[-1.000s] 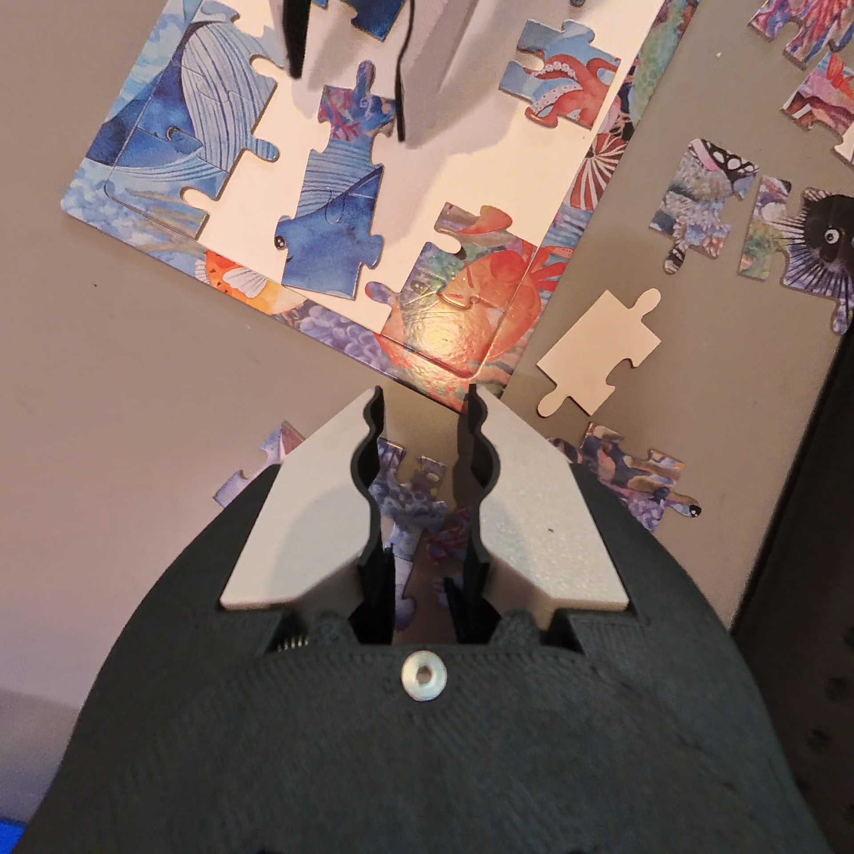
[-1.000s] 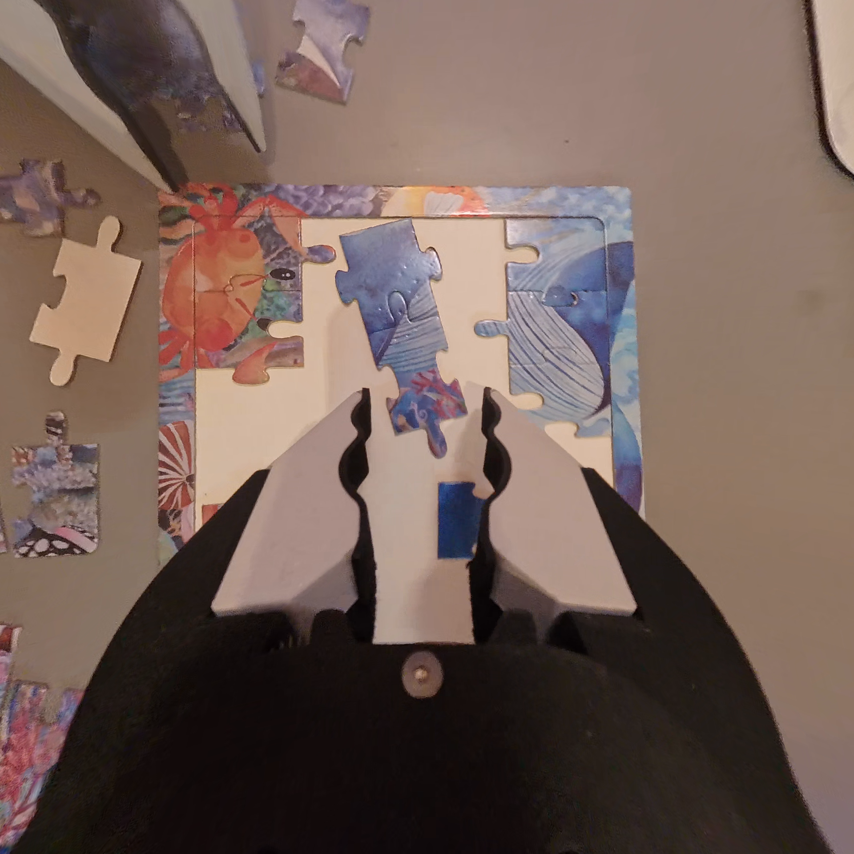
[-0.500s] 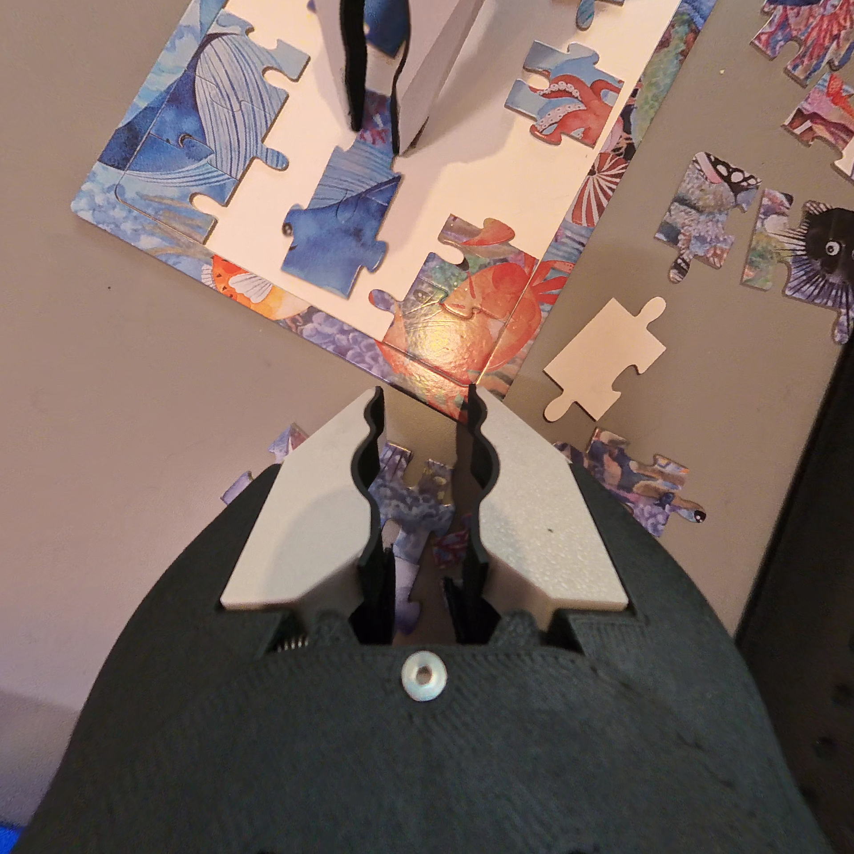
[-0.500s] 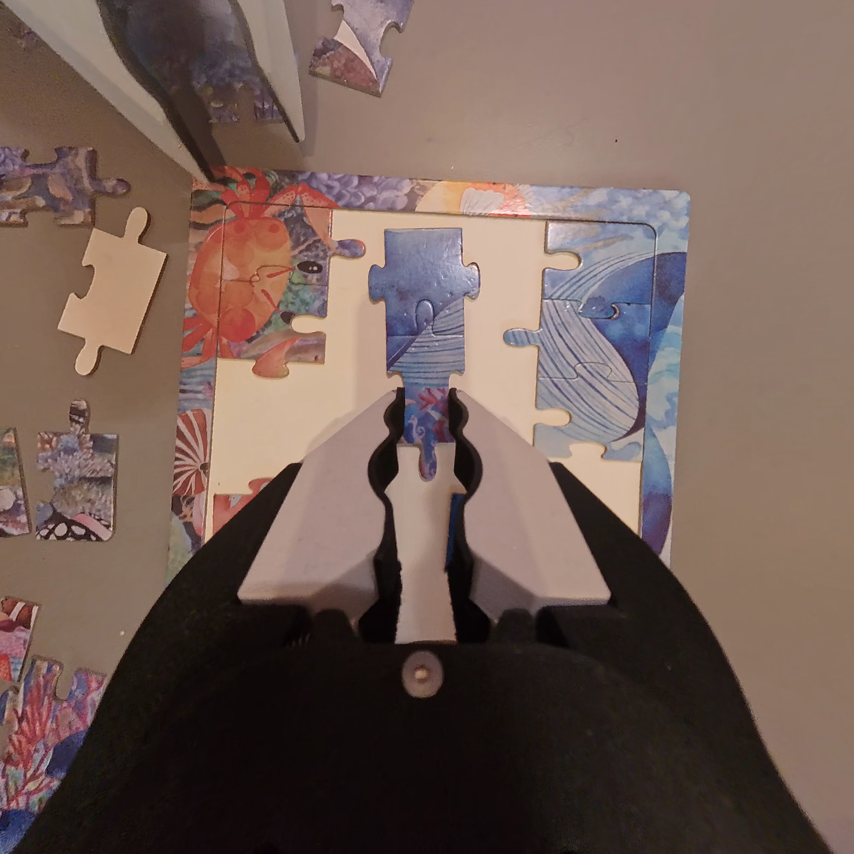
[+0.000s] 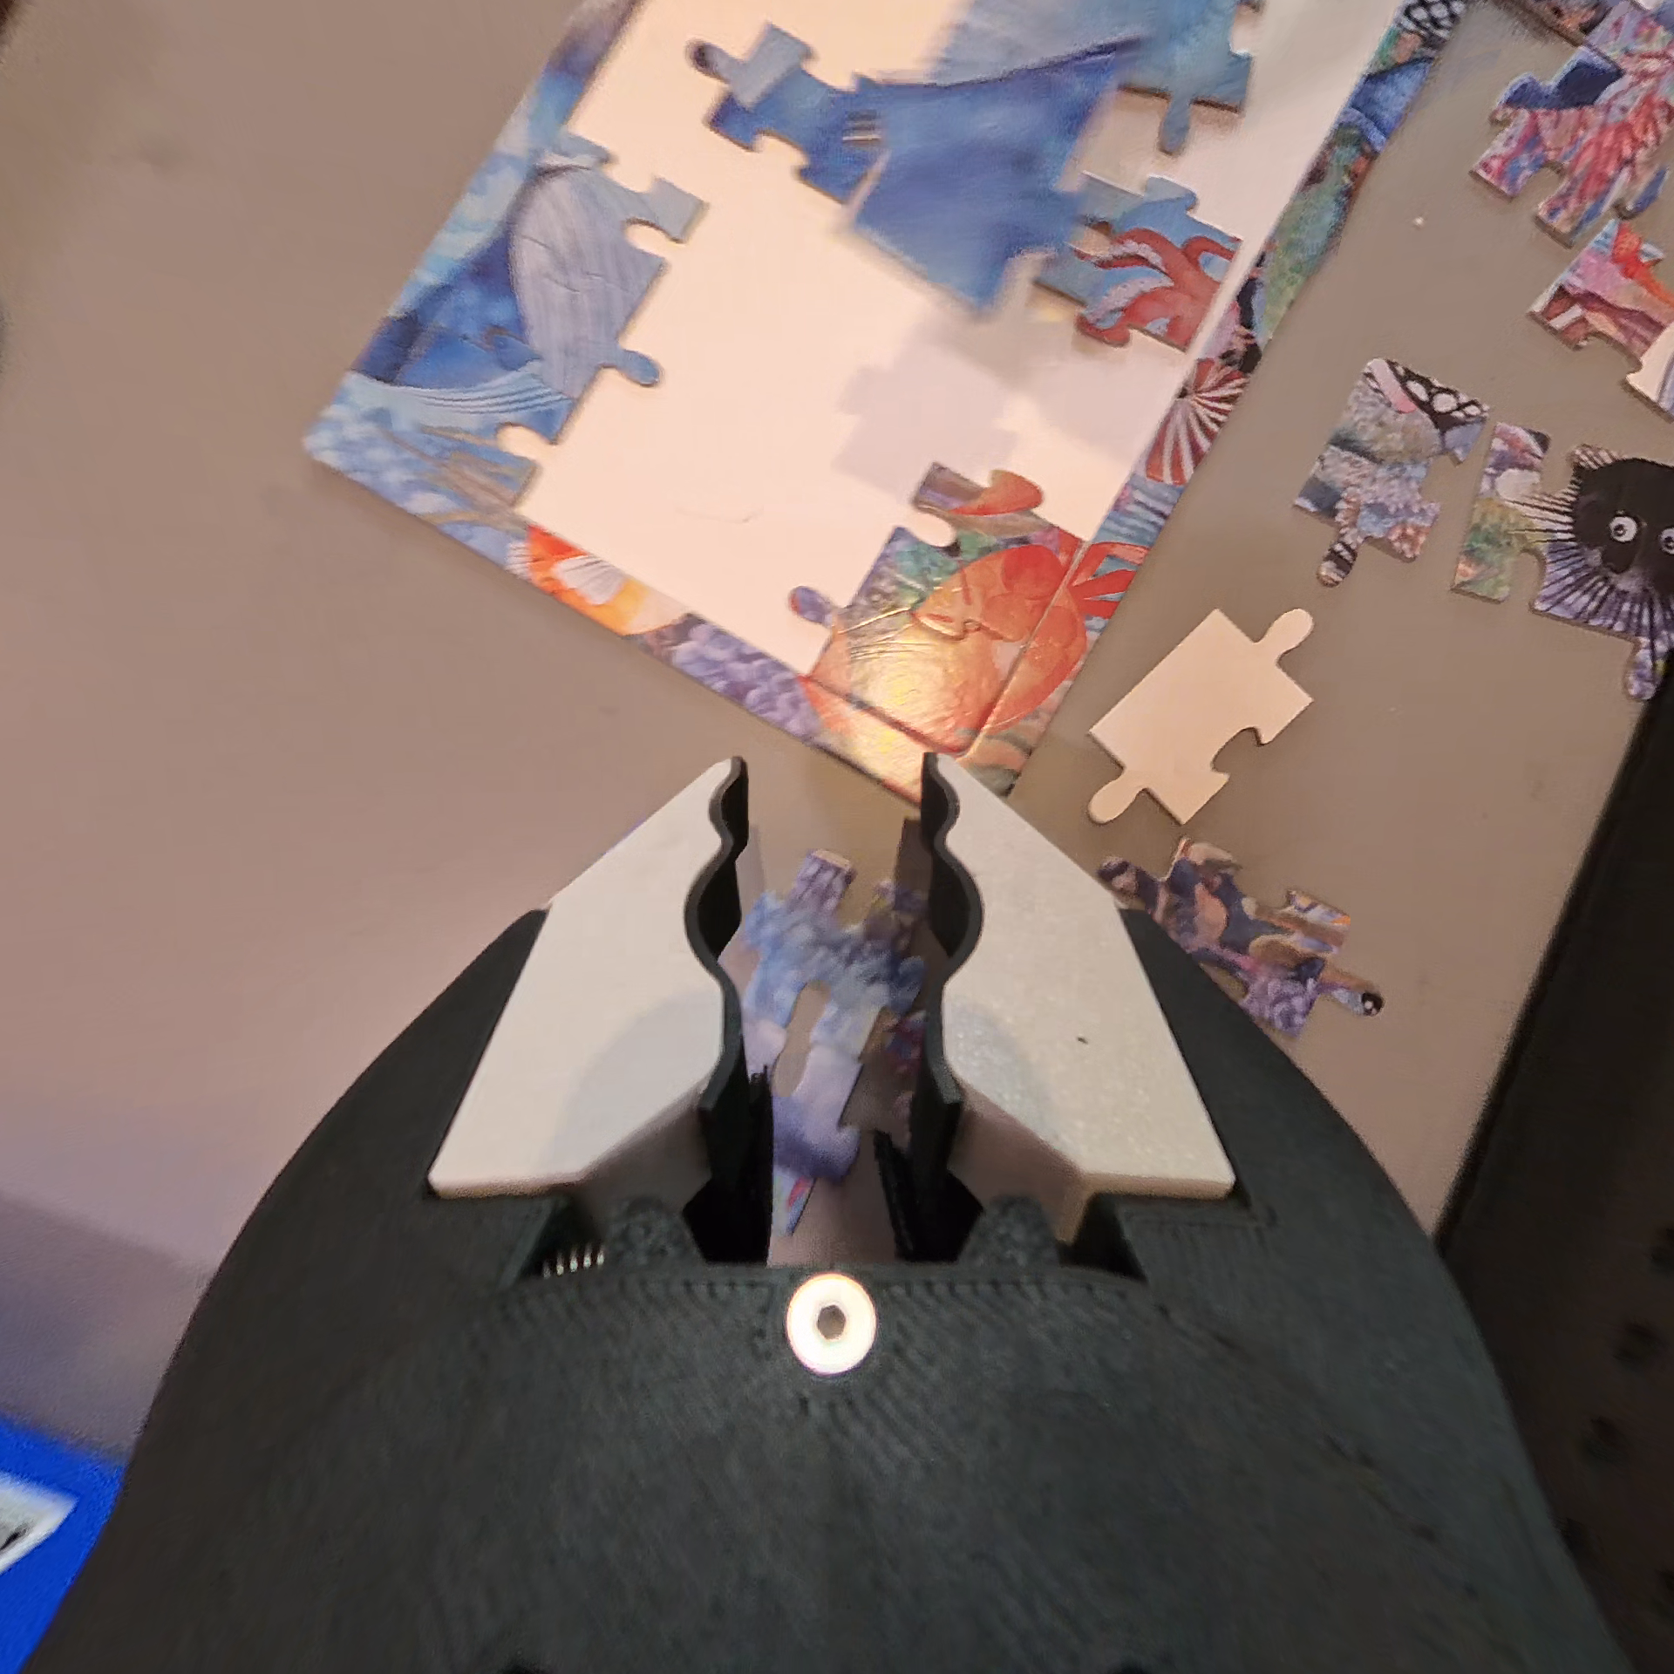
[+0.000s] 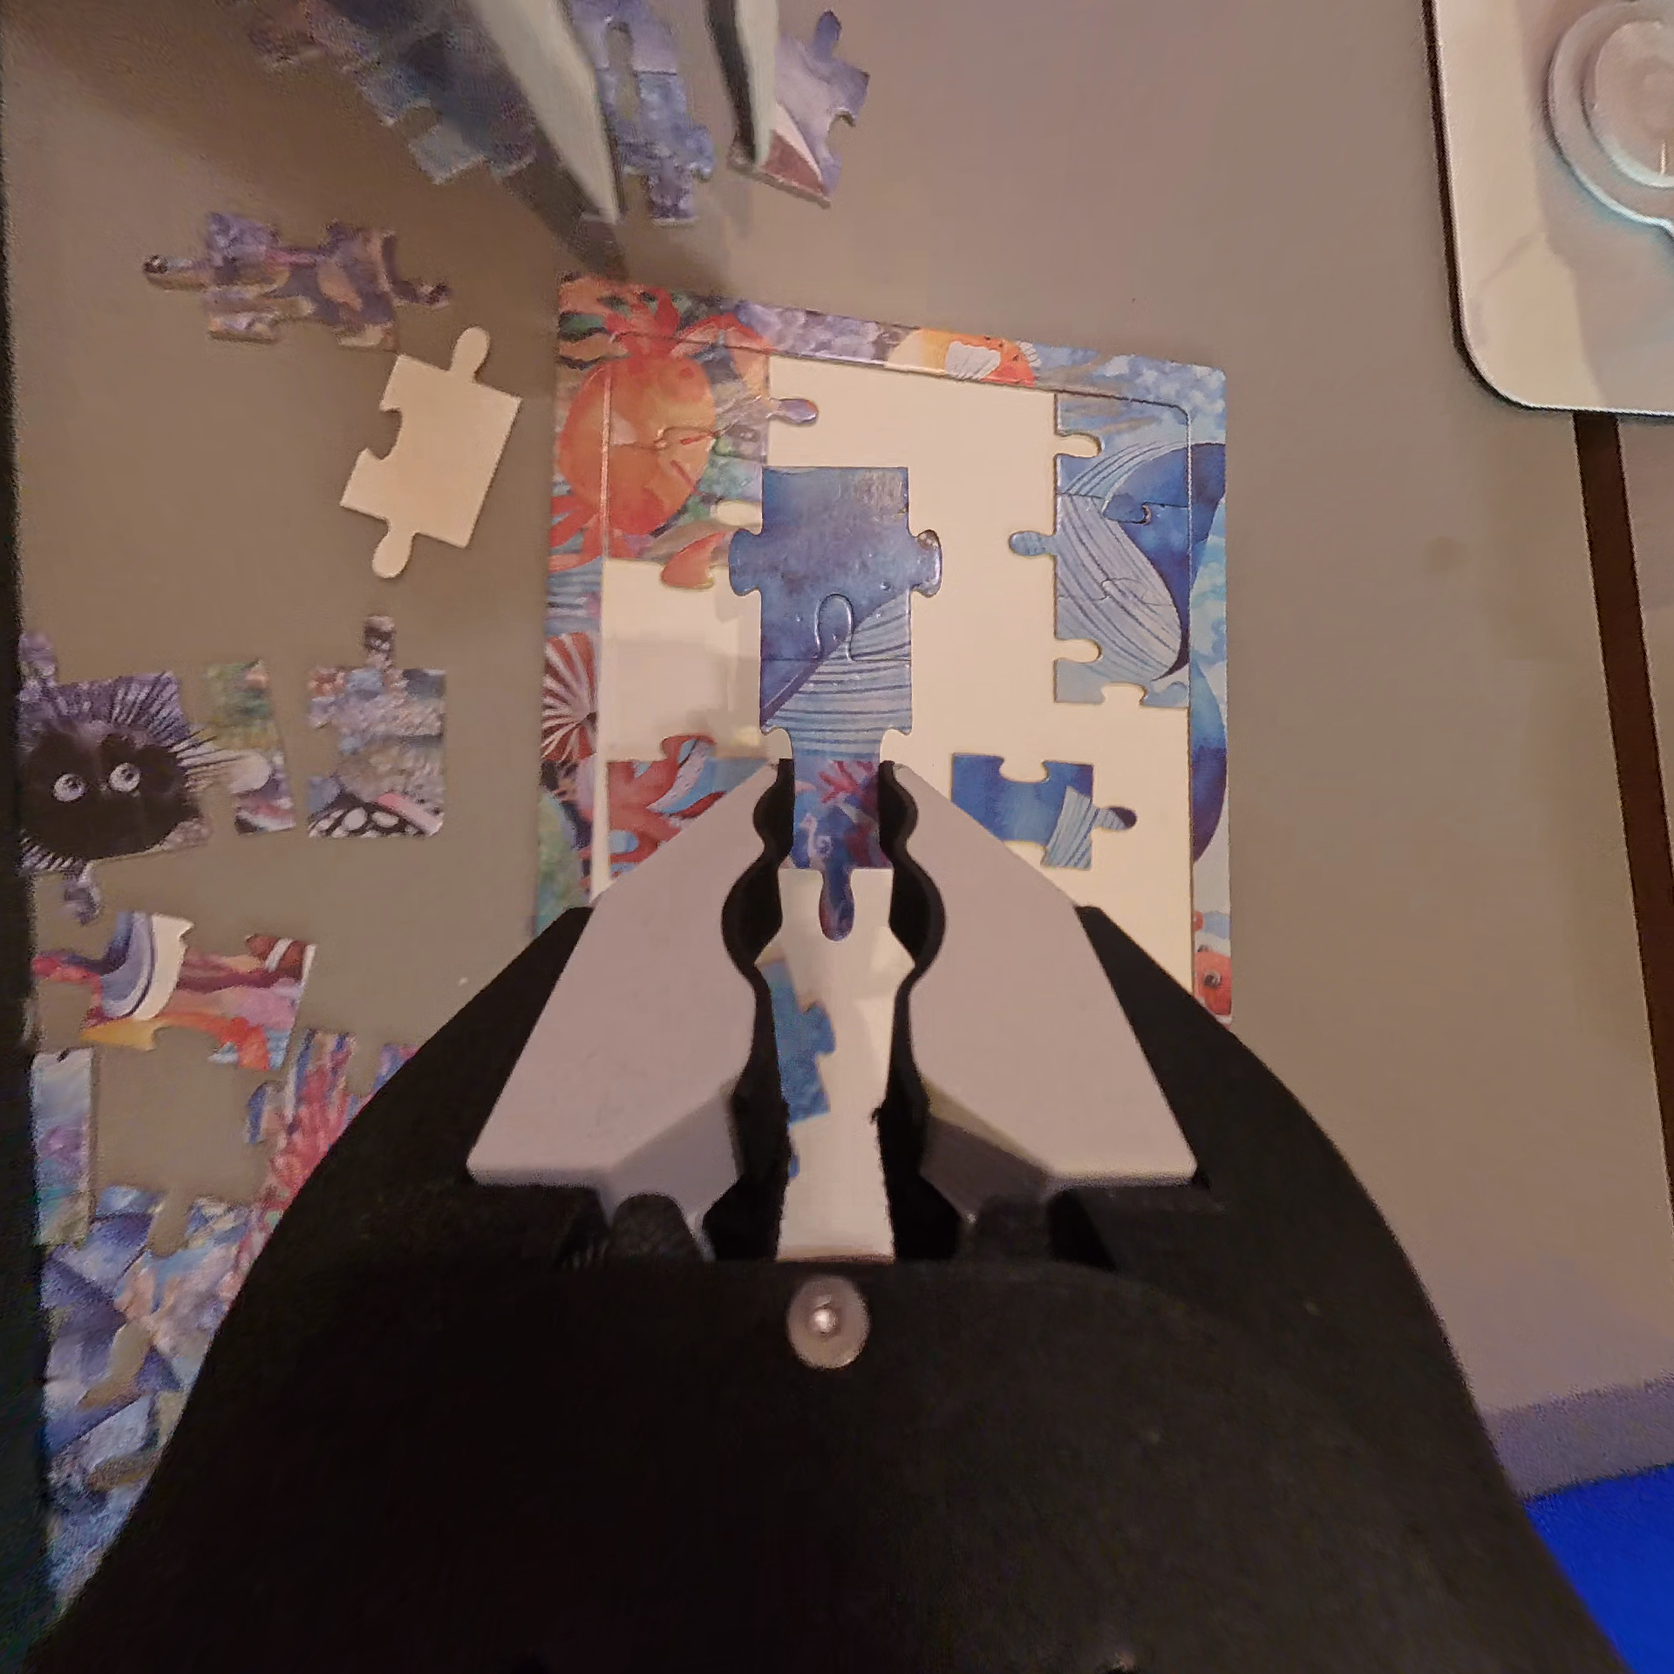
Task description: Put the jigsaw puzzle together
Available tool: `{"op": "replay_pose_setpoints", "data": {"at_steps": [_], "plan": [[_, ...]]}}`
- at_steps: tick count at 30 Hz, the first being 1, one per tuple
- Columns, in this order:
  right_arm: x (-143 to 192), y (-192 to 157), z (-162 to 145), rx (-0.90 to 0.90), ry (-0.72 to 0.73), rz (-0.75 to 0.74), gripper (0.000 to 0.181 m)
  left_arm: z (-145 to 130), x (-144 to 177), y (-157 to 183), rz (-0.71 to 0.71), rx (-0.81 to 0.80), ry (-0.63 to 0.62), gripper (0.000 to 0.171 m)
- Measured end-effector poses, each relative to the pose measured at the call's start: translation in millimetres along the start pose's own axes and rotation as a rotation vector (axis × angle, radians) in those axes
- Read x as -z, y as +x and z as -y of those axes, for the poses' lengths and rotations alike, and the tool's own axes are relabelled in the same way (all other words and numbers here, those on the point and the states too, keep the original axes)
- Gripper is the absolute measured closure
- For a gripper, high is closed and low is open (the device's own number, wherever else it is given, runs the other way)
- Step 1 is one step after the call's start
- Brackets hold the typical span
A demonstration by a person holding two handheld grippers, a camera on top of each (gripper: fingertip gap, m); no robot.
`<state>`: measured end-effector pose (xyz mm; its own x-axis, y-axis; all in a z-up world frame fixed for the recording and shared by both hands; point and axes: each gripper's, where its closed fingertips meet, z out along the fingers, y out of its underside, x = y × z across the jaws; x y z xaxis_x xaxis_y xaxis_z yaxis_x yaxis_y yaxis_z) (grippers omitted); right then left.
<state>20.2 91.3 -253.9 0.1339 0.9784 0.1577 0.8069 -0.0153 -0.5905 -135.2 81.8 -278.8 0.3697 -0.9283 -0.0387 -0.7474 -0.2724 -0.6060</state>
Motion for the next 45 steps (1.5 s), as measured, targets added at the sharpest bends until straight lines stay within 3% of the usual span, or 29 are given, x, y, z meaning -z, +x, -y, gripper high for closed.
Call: {"op": "replay_pose_setpoints", "data": {"at_steps": [4, 9, 18, 25, 36, 45], "plan": [[19.3, -20.5, -10.0, -0.005, -0.001, -0.013, 0.165, 0.3, 27.4, -15.9, 0.060, 0.041, 0.035, 0.132], [38.0, -44.9, -31.6, -0.022, -0.025, -0.023, 0.165, -18.4, 49.9, -25.6, 0.117, 0.076, -0.034, 0.130], [60.0, -83.0, -65.7, -0.076, -0.054, -0.002, 0.165, -66.7, 52.5, -15.5, 0.096, 0.062, -0.262, 0.124], [58.5, -107.7, -87.0, -0.109, -0.072, 0.041, 0.165, -94.6, 47.6, 16.5, -0.016, 0.022, -0.398, 0.119], [50.3, -120.4, -106.7, -0.149, -0.085, 0.085, 0.164, -117.1, 54.2, 63.7, -0.069, 0.056, -0.388, 0.107], [51.8, -120.3, -113.1, -0.165, -0.087, 0.070, 0.164, -115.0, 48.6, 59.7, 0.005, 0.072, -0.313, 0.126]]}}
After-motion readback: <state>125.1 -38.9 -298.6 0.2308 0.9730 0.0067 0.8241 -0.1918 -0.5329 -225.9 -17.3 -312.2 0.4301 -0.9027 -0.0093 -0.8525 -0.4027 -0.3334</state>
